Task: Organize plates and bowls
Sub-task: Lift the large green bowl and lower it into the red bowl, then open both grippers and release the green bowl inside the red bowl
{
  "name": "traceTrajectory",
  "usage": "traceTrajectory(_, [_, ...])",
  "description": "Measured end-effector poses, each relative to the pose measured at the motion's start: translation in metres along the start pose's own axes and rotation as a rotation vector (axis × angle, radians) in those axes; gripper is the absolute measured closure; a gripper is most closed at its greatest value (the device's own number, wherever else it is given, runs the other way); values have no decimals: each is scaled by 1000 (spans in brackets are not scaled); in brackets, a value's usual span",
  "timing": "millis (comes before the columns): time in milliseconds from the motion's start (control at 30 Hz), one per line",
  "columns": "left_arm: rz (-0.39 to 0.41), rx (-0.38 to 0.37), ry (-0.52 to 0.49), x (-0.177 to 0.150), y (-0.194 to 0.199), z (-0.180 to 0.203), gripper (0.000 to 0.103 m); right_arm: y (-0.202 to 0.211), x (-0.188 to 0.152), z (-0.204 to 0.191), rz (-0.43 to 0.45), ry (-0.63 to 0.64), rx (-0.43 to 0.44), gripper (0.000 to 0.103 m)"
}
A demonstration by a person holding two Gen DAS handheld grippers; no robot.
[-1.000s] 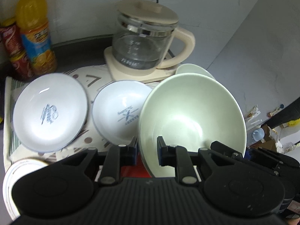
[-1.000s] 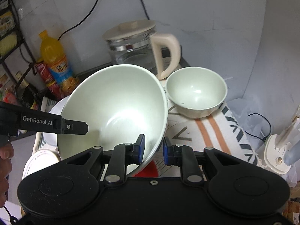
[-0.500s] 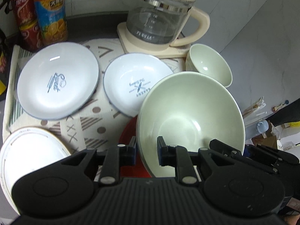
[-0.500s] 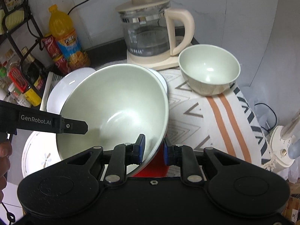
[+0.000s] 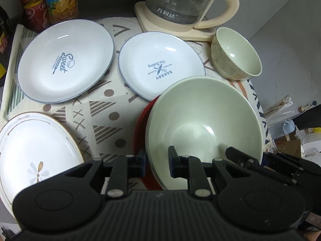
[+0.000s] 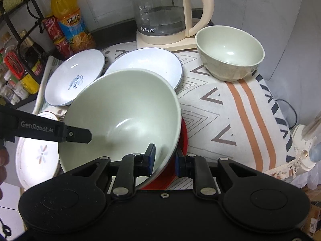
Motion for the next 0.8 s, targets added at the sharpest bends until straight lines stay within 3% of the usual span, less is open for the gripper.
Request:
traceTrajectory(567, [-43, -38, 34, 3, -5, -8, 81, -16, 4, 11, 0, -50, -6, 91])
traceTrajectory(800, [23, -7, 32, 5, 16, -11, 79, -20, 2, 15, 11, -68, 1, 95])
Point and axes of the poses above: each gripper's, at about its wrist camera, not at the fingertips, and y roughly against the way its jaws point, z to its right, x to its top, the point moved 2 cm from there along -y, roughly the way its jaws point, and after that the axes turned 13 degrees about x, right-handed, at the moved point
